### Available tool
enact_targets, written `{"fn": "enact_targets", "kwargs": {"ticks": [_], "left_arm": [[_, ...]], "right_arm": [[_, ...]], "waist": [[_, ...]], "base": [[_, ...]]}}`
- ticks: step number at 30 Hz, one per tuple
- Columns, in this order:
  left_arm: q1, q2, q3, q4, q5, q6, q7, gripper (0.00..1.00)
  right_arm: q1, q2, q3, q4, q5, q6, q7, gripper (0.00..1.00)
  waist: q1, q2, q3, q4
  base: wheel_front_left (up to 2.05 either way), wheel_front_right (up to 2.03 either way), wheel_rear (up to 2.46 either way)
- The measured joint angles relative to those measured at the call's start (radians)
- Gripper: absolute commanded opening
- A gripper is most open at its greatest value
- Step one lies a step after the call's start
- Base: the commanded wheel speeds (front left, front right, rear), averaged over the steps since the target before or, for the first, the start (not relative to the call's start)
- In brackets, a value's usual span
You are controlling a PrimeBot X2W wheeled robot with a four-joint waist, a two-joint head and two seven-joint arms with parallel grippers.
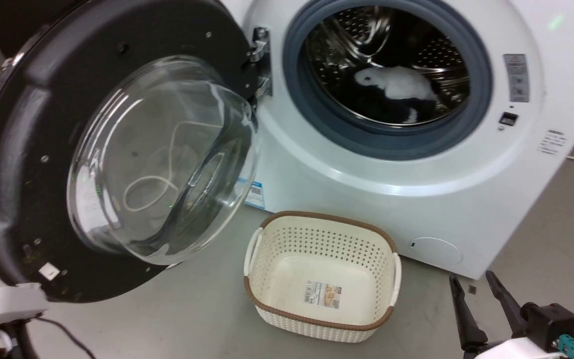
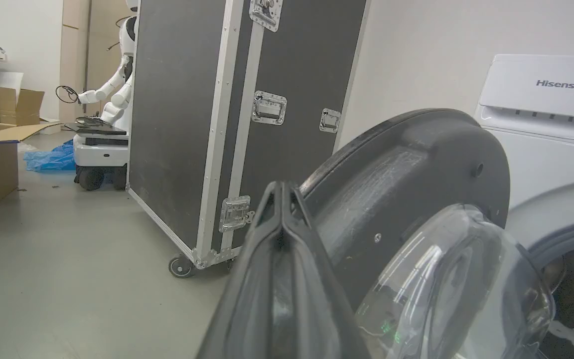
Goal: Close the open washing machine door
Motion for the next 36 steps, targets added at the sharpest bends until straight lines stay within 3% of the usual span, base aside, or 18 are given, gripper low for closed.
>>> {"fn": "enact_targets", "kwargs": {"ticks": [7, 21, 30, 36], "left_arm": [[-0.042, 0.011, 0.088, 0.131, -0.025, -0.005, -0.012, 0.00], [-0.174, 0.185, 0.098, 0.412, -0.076, -0.054, 0.102, 0.00], [-0.195, 0.276, 0.003, 0.498, -0.135, -0.098, 0.234, 0.00], [-0.121, 0.378, -0.175, 0.429, -0.289, -0.099, 0.323, 0.00]], "right_arm": [[0.000, 0.000, -0.003, 0.006, 0.010, 0.000, -0.013, 1.00], [-0.012, 0.000, -0.027, -0.020, -0.004, 0.000, -0.011, 1.00], [-0.024, 0.000, -0.026, -0.026, 0.000, 0.000, -0.012, 1.00], [-0.024, 0.000, -0.031, 0.000, 0.028, 0.000, -0.035, 1.00]], "waist": [[-0.0001, 0.0000, 0.025, 0.037], [0.0001, 0.0000, 0.132, 0.051], [0.0001, 0.0000, 0.174, 0.064], [-0.0001, 0.0000, 0.158, 0.091]], "base": [[0.00, 0.00, 0.00], [0.00, 0.00, 0.00], [0.00, 0.00, 0.00], [0.00, 0.00, 0.00]]}}
